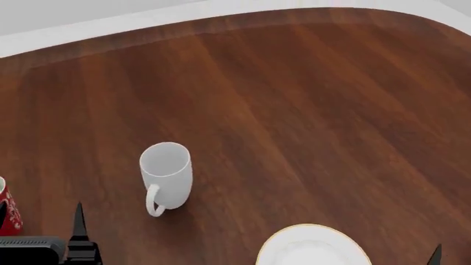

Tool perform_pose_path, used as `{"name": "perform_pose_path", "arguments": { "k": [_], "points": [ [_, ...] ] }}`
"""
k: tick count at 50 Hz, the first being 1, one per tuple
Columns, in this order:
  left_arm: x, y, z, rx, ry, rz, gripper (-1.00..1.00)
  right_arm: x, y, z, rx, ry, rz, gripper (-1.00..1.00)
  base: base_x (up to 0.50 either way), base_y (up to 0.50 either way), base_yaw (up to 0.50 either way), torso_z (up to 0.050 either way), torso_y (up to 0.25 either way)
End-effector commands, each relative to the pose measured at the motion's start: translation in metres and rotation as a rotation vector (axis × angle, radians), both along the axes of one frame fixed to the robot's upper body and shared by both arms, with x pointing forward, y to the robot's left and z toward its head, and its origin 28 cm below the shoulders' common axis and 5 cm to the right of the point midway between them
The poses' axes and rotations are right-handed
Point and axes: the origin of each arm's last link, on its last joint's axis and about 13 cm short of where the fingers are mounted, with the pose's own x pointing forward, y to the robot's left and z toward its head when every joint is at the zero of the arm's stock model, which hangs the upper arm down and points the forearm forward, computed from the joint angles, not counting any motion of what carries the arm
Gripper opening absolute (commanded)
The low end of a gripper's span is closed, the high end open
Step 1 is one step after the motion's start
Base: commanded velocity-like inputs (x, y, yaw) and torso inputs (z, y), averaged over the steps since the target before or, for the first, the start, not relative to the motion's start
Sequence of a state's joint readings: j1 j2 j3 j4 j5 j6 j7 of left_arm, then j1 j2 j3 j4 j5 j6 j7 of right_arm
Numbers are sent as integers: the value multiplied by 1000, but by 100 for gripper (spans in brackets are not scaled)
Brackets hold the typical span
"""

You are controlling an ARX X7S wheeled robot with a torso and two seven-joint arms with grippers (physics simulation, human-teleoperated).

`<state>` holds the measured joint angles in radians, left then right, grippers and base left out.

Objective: Put the white mug on the plate.

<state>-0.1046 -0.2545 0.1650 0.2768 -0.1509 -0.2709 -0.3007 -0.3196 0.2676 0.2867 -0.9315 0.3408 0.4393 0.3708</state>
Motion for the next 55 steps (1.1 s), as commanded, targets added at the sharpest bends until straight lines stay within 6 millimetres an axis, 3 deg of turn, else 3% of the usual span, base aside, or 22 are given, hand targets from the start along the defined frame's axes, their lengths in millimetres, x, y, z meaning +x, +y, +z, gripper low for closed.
{"name": "perform_pose_path", "arguments": {
  "k": [1, 16, 36, 55],
  "points": [
    [0, 0, -1, -4, 0, 0, 100, -2, -1, 1, 10, -18, -2, 100, 424, -152, 0, 0, 0],
    [-1, 0, -1, -6, 0, 3, 100, -3, 1, 1, 20, -21, 2, 100, 423, -193, 0, 0, 0],
    [-2, 0, 2, -11, -36, -28, 100, -4, -1, 1, 8, -38, 2, 100, -2, 1, 0, 0, 1],
    [-3, -1, 2, -20, -38, -39, 100, -4, 0, 2, 1, -36, 5, 100, -1, 0, 0, 0, -196]
  ]
}}
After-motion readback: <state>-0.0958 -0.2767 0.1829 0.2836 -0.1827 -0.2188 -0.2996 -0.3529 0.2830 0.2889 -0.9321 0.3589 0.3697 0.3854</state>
